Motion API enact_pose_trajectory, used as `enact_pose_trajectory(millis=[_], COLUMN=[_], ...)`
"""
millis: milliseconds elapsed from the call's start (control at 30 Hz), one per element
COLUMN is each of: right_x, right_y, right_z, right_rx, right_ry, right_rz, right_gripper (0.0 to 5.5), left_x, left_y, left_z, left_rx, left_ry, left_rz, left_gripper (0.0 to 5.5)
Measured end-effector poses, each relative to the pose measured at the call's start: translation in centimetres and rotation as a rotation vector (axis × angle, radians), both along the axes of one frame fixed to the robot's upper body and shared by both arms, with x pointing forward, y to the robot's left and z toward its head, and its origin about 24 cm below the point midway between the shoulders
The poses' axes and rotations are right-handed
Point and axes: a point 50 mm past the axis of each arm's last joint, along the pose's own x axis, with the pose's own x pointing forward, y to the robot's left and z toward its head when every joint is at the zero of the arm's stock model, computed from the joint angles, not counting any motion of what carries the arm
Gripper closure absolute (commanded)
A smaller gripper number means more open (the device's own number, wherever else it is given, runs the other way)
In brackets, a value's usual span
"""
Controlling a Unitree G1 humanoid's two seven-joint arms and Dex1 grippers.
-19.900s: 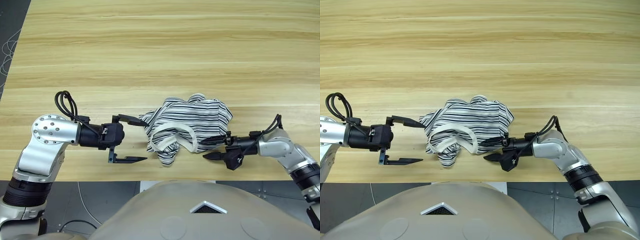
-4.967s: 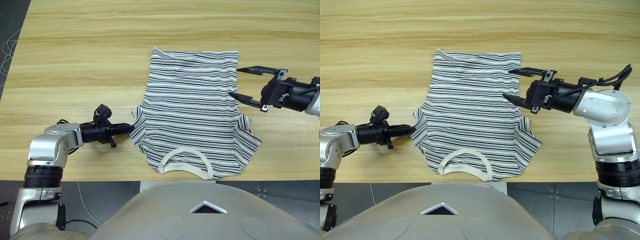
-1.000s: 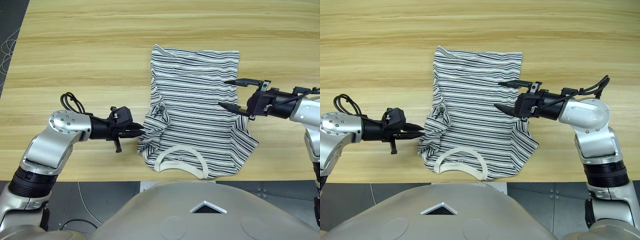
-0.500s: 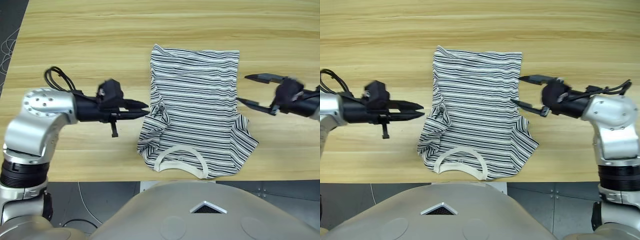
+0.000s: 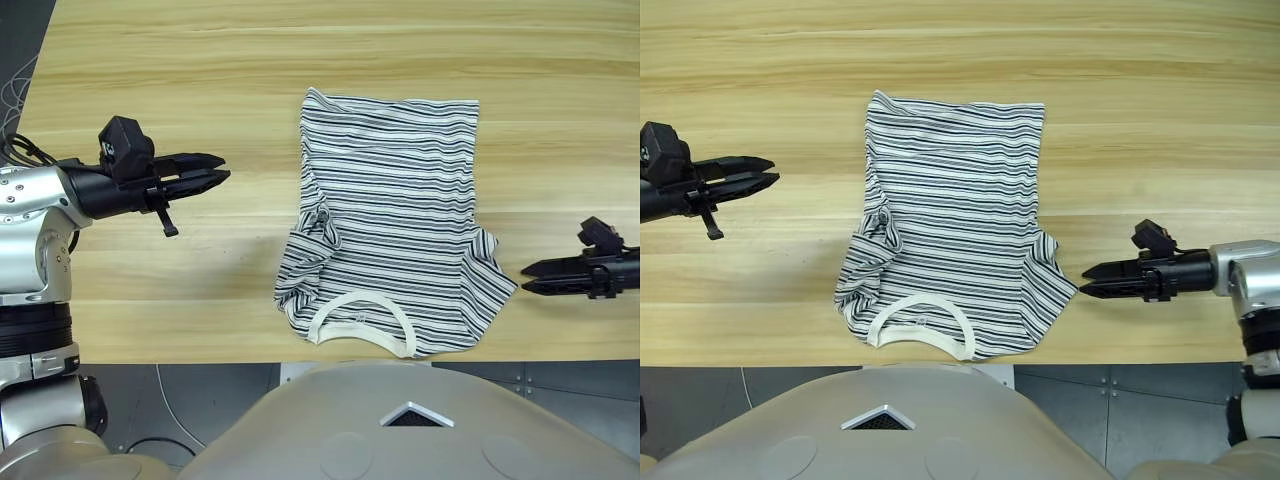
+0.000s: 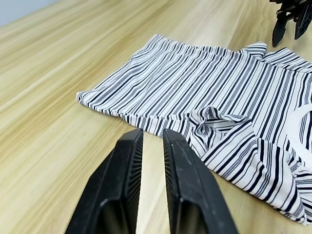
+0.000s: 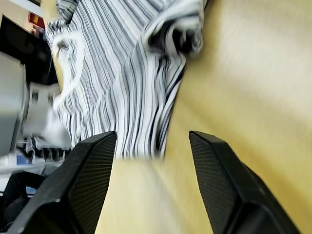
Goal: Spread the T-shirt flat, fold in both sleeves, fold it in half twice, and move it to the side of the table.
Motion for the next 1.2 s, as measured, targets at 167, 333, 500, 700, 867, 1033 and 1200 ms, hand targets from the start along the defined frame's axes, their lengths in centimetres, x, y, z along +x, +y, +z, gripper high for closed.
enact_pose_trajectory(millis=[167,333,500,700,867,1033,1200], right_x=[1.6,1.0,0.4,-0.2,-1.0,-1.6,-2.3], right_y=[-0.2,0.3,0.3,0.5,0.9,1.6,1.7], right_z=[-0.7,-0.8,-0.5,-0.4,-0.4,-0.5,-1.0], right_rx=[-0.028,-0.008,-0.035,-0.047,-0.042,-0.018,-0.012], right_ry=[-0.058,-0.046,-0.059,-0.078,-0.079,-0.061,-0.025], right_rz=[-0.05,0.033,0.098,0.158,0.2,0.228,0.22], right_gripper=[2.74,2.74,2.74,2.74,2.74,2.96,4.06], left_x=[-0.2,-0.2,-0.4,-0.6,-0.7,-0.7,-0.6], left_y=[0.1,-0.1,-0.4,-0.5,-0.6,-0.6,-0.6], left_z=[-0.1,0.0,0.1,0.1,0.2,0.2,0.2], left_rx=[0.0,0.002,0.007,0.009,0.012,0.012,0.012], left_ry=[-0.015,-0.022,-0.027,-0.026,-0.032,-0.033,-0.034], left_rz=[0.003,-0.004,-0.013,-0.017,-0.015,-0.013,-0.009], left_gripper=[4.74,4.74,4.74,4.74,4.74,4.71,4.71])
